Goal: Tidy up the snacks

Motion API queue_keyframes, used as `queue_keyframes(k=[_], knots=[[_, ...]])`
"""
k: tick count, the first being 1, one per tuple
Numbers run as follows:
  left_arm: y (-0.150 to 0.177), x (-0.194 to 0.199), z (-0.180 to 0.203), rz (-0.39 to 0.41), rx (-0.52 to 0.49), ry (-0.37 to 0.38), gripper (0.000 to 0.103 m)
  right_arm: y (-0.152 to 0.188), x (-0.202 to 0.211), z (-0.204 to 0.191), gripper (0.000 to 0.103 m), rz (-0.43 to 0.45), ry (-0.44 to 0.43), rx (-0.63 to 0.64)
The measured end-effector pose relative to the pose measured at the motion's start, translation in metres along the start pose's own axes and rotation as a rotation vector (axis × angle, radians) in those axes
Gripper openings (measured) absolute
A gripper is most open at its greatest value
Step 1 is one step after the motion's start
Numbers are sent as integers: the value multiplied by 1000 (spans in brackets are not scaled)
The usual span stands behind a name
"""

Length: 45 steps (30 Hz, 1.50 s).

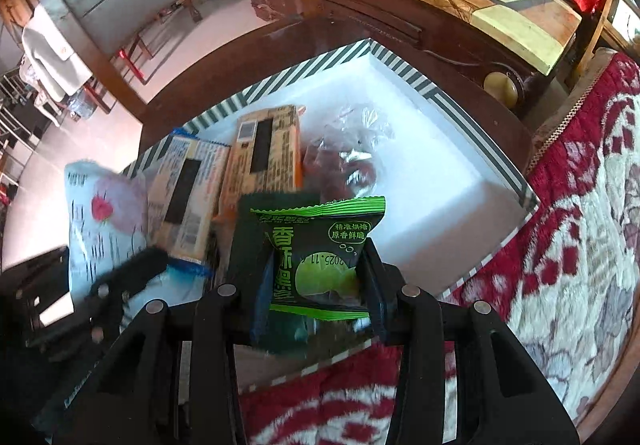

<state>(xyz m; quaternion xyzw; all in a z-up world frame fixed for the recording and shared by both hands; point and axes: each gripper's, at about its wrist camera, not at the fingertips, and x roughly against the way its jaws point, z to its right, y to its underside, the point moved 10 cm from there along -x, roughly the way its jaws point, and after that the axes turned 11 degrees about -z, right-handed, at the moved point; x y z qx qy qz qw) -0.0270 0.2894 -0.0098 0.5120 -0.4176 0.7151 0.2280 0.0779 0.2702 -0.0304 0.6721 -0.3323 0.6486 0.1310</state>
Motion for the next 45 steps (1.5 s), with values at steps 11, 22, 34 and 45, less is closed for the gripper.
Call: queue_keyframes(k=[11, 22, 34, 45], knots=[[-2, 0, 7, 17, -10, -18, 61, -8, 1, 6, 52, 42, -21, -49], [-1, 18, 5, 75, -18, -95, 83, 9, 52, 24, 52, 177, -21, -129], [5, 55, 20, 184, -58, -106, 95, 75, 75, 38, 54, 230, 7, -182], [15, 63, 39, 179, -82, -81, 96, 102, 81, 38, 54, 226, 5, -184]])
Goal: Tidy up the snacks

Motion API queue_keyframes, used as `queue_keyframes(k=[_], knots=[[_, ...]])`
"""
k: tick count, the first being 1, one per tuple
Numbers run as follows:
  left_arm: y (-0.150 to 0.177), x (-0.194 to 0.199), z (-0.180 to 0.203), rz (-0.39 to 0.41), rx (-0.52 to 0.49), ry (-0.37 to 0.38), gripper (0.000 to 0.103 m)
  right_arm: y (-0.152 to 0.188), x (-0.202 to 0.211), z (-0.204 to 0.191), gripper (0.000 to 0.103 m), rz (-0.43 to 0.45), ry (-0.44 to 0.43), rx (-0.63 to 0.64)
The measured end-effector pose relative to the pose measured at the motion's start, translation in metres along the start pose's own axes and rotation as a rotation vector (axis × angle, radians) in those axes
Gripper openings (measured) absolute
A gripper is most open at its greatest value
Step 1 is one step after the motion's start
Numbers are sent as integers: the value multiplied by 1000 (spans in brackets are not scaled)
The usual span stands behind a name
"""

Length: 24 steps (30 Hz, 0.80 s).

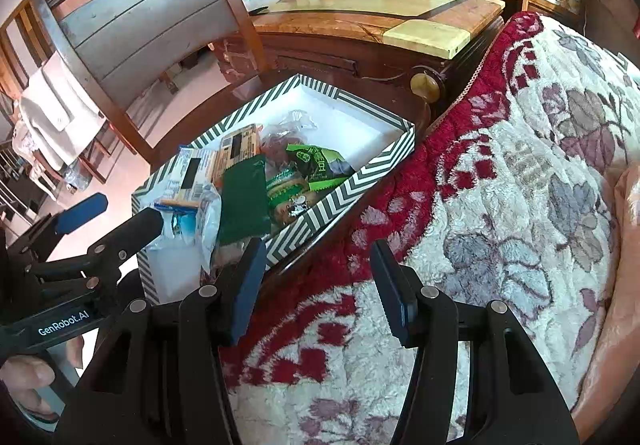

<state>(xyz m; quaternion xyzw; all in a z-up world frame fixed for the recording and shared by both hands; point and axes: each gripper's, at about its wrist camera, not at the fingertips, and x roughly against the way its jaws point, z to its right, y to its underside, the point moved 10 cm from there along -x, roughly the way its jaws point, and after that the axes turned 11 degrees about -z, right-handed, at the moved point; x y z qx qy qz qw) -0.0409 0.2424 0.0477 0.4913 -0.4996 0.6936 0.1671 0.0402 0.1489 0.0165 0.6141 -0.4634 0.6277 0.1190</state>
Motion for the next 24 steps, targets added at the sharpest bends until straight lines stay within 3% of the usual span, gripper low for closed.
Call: queue_keyframes(k=[24], knots=[[3, 7, 14, 35, -43, 5, 96, 18, 2, 13, 54, -22, 12, -17]])
